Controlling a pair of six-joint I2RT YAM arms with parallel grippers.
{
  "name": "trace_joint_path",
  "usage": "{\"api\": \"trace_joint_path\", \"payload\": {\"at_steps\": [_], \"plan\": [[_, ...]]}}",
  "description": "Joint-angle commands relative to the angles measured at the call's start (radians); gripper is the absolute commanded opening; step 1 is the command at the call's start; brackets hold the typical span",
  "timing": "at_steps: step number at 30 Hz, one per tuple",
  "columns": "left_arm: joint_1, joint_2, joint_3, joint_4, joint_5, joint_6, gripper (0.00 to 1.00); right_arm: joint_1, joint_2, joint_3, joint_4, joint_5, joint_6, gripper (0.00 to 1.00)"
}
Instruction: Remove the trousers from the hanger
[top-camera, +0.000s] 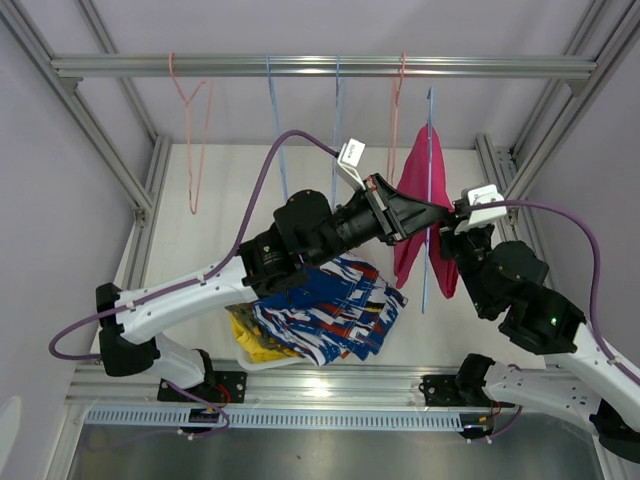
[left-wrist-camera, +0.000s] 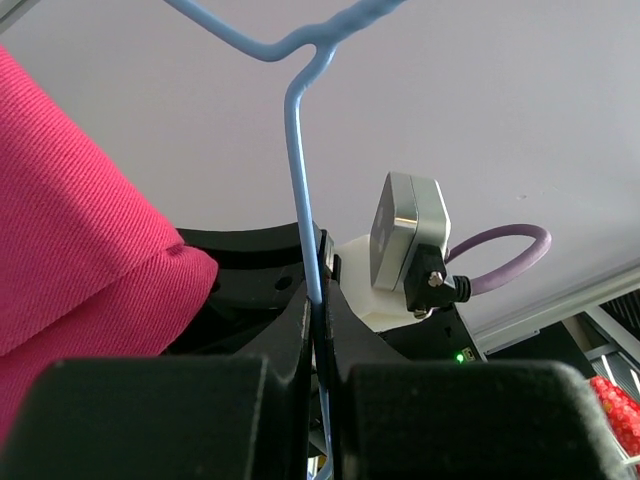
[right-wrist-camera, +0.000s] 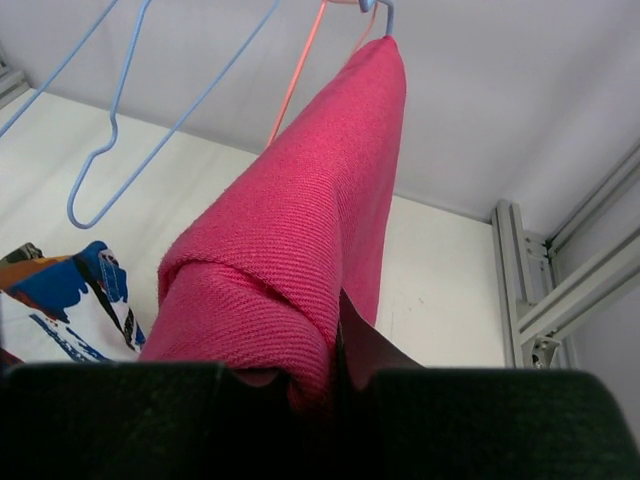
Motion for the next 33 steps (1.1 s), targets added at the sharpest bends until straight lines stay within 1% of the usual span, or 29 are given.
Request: {"api": "trace_joint_path", "payload": {"at_steps": [1, 10, 17, 21, 23, 26, 29, 32, 33], "plan": [[-0.002, 0.057, -0.012, -0.160, -0.004, 0.134, 0.00, 0.002, -0.048, 0.087, 0.201, -0.010, 0.026, 0.00], [0.009, 0.155, -0.003, -0.202, -0.004, 0.140, 0.00, 0.003, -0.032, 0.139, 0.181, -0.047, 0.062, 0.00], [0.020, 0.188, -0.049, -0.174, 0.023, 0.120, 0.00, 0.002, -0.042, 0.157, 0.152, -0.044, 0.062, 0.00], [0.032, 0.150, -0.089, -0.163, 0.040, 0.133, 0.00, 0.002, -0.059, 0.174, 0.123, -0.026, 0.050, 0.00], [0.035, 0.125, -0.131, -0.142, 0.048, 0.139, 0.00, 0.002, -0.064, 0.182, 0.106, -0.015, 0.047, 0.00], [0.046, 0.048, -0.203, -0.137, 0.040, 0.145, 0.01, 0.002, -0.078, 0.206, 0.078, -0.001, 0.042, 0.00], [0.059, 0.011, -0.247, -0.122, 0.038, 0.139, 0.00, 0.002, -0.088, 0.228, 0.063, 0.005, 0.038, 0.00], [0.087, -0.028, -0.306, -0.113, 0.072, 0.096, 0.00, 0.002, -0.098, 0.246, 0.054, 0.008, 0.035, 0.00], [0.099, -0.041, -0.338, -0.066, 0.112, 0.084, 0.00, 0.002, -0.099, 0.248, 0.052, 0.013, 0.035, 0.00]]}}
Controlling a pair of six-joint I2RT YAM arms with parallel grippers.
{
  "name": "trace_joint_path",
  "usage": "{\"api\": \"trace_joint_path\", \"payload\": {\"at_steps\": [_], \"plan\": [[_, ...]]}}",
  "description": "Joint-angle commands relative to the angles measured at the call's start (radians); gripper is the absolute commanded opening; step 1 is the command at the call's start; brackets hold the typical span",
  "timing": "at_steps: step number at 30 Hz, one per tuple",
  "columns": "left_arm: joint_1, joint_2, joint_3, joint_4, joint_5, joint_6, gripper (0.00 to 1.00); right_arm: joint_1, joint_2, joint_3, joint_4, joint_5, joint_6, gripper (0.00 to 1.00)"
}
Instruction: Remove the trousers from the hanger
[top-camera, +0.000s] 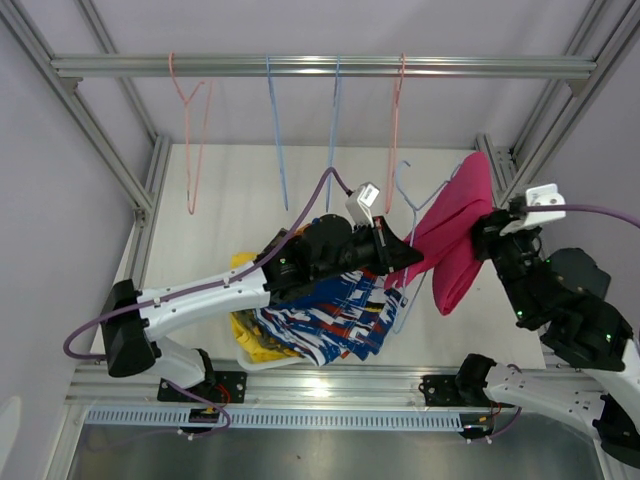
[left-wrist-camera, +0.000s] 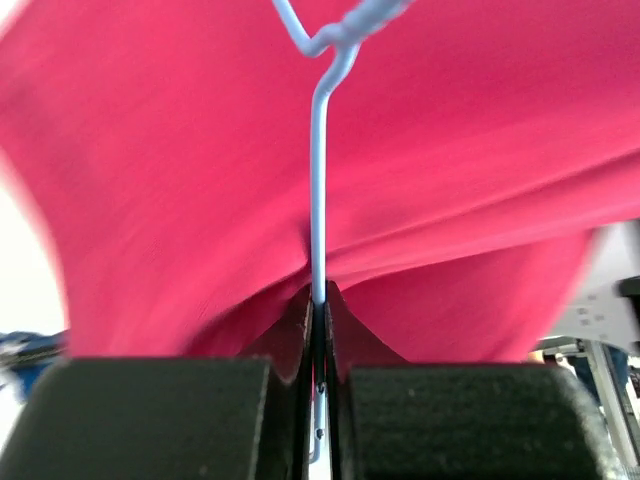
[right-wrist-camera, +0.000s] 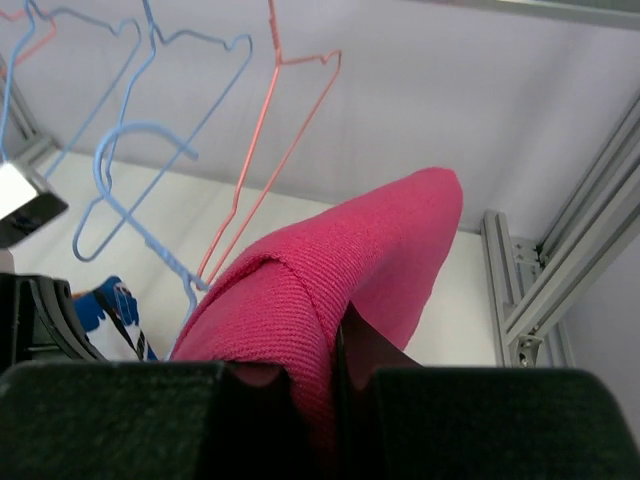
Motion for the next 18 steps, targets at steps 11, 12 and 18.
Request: {"api": "trace_joint_path", "payload": {"at_steps": [11, 12, 18], "plan": [[0.047, -0.085, -0.109, -0.022, 0.026, 0.036, 0.00, 0.005, -0.032, 0.149, 0.177, -0.005, 0.004, 0.00], [0.047, -0.073, -0.109, -0.024, 0.026, 0.045, 0.01, 0.005, -0.031, 0.169, 0.174, -0.005, 0.001, 0.00], [0.046, 0.004, -0.103, -0.030, 0.049, 0.097, 0.00, 0.005, -0.025, 0.235, 0.161, 0.004, 0.001, 0.00]]}}
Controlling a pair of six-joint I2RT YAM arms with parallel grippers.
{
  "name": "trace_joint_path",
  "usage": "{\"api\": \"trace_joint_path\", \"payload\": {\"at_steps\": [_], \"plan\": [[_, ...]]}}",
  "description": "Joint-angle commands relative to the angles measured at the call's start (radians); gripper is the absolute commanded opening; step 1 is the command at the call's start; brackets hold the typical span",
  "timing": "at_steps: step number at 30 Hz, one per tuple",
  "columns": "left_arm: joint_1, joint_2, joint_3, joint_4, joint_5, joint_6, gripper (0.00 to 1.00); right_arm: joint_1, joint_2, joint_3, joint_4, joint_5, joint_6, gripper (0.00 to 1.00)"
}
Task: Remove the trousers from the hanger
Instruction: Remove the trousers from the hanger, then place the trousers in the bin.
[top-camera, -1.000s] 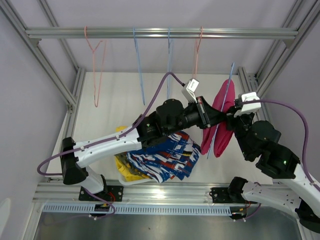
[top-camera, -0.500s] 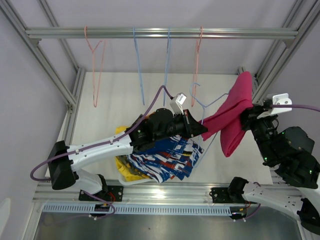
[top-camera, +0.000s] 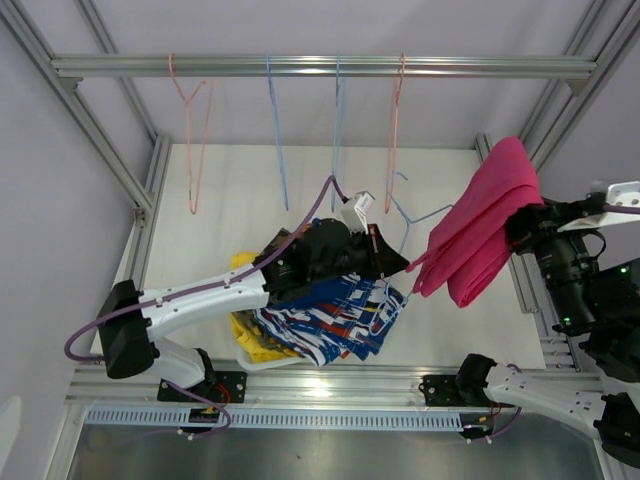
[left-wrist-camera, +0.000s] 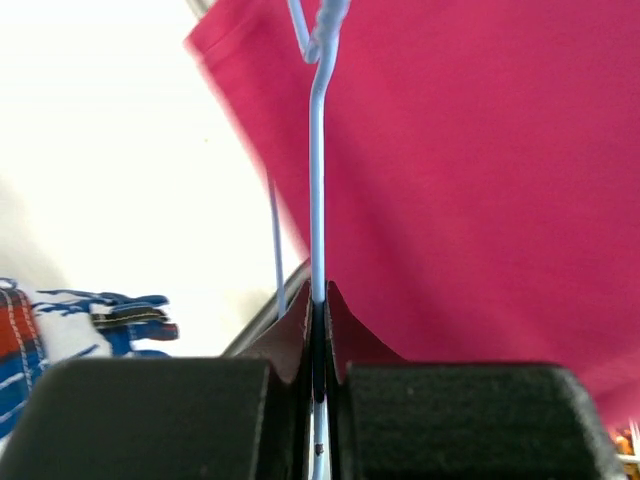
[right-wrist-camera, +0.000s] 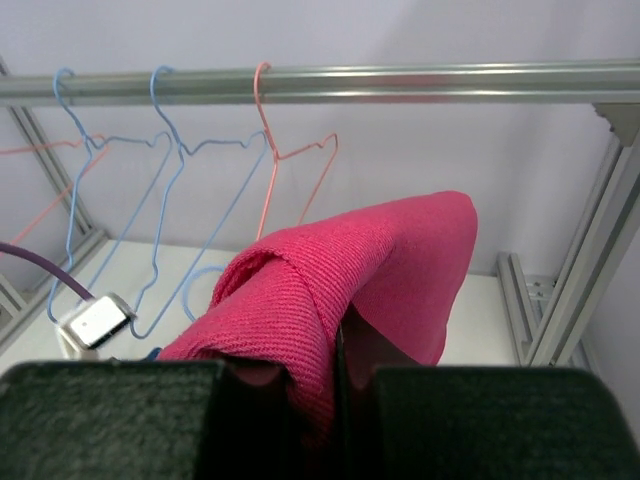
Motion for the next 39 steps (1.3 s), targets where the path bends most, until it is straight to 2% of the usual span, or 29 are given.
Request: {"api": "trace_joint_path", "payload": {"at_steps": [1, 8, 13, 14, 20, 27, 34, 39], "plan": [[0.005, 0.057, -0.002, 0.005, 0.023, 0.058, 0.00, 0.004, -0.010, 0.088, 0.135, -0.007, -0.003, 0.00], [-0.029, 0.099, -0.005, 0.011, -0.011, 0.124, 0.00, 0.004, 0.016, 0.138, 0.112, -0.011, 0.005, 0.00], [-0.042, 0.037, 0.015, -0.020, -0.017, 0.212, 0.00, 0.004, 0.012, 0.160, 0.015, -0.019, 0.028, 0.00], [-0.044, 0.027, 0.040, -0.066, -0.011, 0.229, 0.00, 0.004, 0.003, 0.158, 0.004, -0.018, 0.031, 0.00], [-0.046, -0.137, 0.129, -0.218, -0.006, 0.332, 0.00, 0.005, -0.045, 0.129, -0.065, -0.025, 0.075, 0.00], [-0.044, -0.314, 0.173, -0.321, -0.149, 0.437, 0.00, 0.004, -0.097, 0.125, -0.109, -0.076, 0.115, 0.00], [-0.044, -0.509, 0.126, -0.281, -0.195, 0.460, 0.00, 0.005, -0.062, 0.091, -0.143, -0.162, 0.161, 0.00], [-0.044, -0.701, 0.052, -0.261, -0.256, 0.466, 0.00, 0.004, -0.028, 0.022, -0.116, -0.226, 0.202, 0.00]]}}
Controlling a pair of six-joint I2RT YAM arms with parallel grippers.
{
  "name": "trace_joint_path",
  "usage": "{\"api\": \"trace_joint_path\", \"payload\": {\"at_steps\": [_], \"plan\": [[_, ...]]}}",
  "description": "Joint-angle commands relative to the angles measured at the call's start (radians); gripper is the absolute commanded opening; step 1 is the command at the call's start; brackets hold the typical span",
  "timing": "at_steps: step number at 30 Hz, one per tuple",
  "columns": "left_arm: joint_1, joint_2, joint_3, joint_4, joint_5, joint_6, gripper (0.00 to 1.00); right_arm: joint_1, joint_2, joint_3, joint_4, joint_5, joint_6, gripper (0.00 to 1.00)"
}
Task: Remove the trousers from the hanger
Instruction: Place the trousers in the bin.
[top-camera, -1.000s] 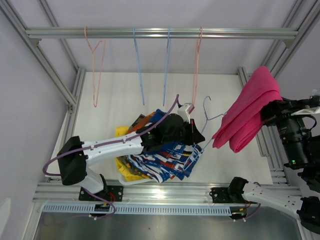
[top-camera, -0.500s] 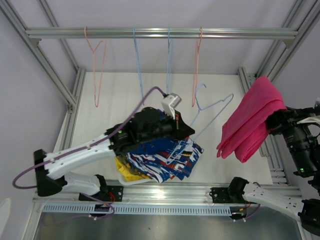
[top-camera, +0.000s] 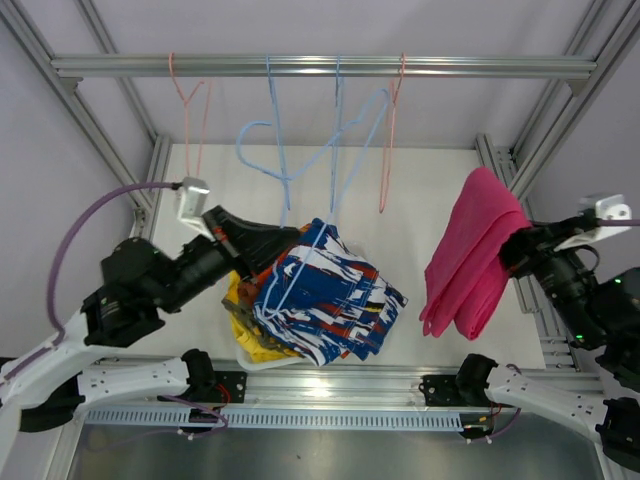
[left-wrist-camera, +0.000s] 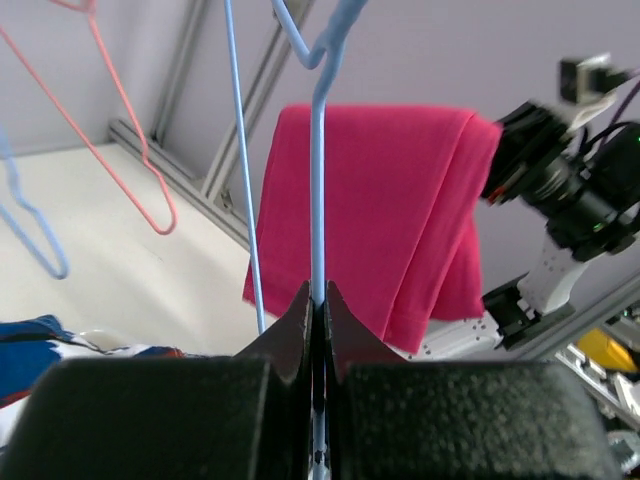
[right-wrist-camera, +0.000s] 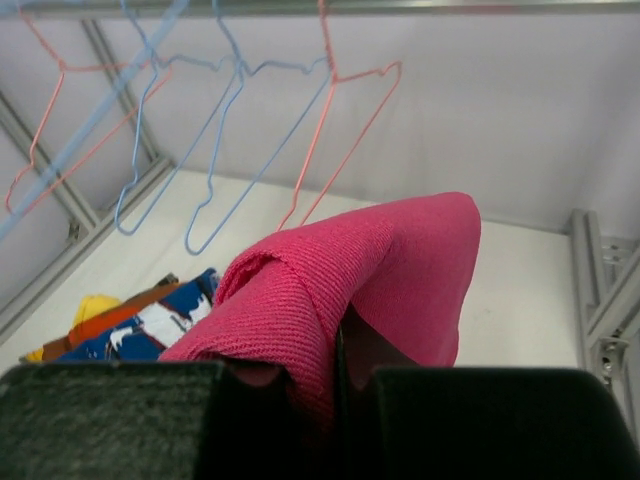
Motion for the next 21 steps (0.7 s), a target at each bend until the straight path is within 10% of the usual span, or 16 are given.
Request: {"api": "trace_joint_path", "payload": {"at_steps": [1, 21], "plan": [[-0.002, -0.125, -0.047, 0.041, -0.097, 0.032, 0.00, 0.004, 0.041, -0.036, 0.134, -0.111, 0.048, 0.00], [-0.004, -0.408, -0.224, -0.105, -0.216, -0.006, 0.00, 0.013, 0.366, -0.267, 0.533, -0.416, 0.175, 0.00]]}}
